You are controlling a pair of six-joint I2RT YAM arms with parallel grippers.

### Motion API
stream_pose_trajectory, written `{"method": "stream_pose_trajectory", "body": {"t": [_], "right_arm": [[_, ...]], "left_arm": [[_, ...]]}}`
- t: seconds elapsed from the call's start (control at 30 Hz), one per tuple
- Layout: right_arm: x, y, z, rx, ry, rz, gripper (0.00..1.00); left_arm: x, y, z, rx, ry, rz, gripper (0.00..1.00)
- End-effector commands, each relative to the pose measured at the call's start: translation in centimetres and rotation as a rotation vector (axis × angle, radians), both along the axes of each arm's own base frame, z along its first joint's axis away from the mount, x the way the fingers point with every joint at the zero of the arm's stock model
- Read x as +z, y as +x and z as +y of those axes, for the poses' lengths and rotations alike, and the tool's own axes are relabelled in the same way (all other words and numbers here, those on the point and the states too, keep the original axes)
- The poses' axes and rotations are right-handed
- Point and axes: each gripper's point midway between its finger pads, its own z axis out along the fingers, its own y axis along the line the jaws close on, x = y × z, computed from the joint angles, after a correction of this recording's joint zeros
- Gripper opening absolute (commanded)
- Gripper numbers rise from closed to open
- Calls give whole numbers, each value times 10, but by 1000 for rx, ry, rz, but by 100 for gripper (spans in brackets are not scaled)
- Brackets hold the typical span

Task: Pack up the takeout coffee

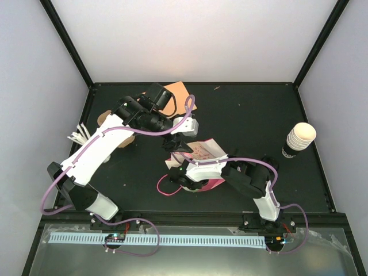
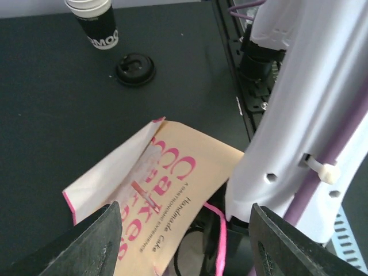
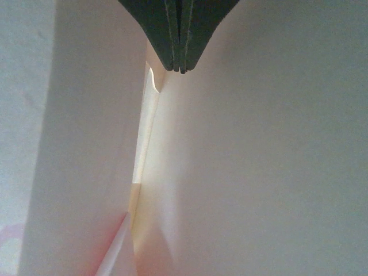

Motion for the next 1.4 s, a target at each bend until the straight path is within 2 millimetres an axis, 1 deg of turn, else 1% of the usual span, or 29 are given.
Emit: {"method": "stream_pose_trajectory", "body": {"t": [0.0,0.07,0.17,0.27,0.43,0.53,0.67,0.77,0.93,1.0,1.1,1.17,1.2,1.23,1.27,1.33,1.37], "right_arm": [[1,3,6,5,16,-21,1],[1,3,6,5,18,-21,1],[1,3,7,6,20,-22,1],[1,3,7,7,23,-20,1],[2,3,7,8,22,-22,1],[1,3,6,8,19,-19,1],[1,3,6,7,16,-21,1],[1,3,6,7,16,-20,1],[2,3,6,8,15,-20,1],[2,3,5,8,14,-19,1],[1,2,6,7,16,-19,1],[2,3,6,6,18,-19,1],[2,3,6,7,15,-17,1],[2,3,6,8,15,-19,1],[2,3,6,8,14,-21,1],[3,3,5,8,10,-25,1],[3,3,5,9,6,-26,1]], "left_arm": [[26,13,-5,47,-72,-77,63],[15,20,-4,66,-29,-81,61],[-9,17,1,31,58,-39,59],[-23,16,1,14,97,-8,58],[-28,5,1,-26,112,22,60],[-34,5,3,-22,135,28,60],[-36,-9,6,-61,133,63,61],[-44,-14,7,-66,161,79,62],[-62,-7,13,-22,239,63,58],[-61,-8,14,-25,238,60,58],[-55,-11,13,-37,214,48,59],[-60,-7,15,-15,241,34,53],[-64,-5,17,-5,259,30,48],[-68,-3,19,5,279,22,39],[-73,-2,21,11,301,14,29],[-80,-2,25,-2,341,0,5],[-82,-2,27,-5,353,-12,2]]}}
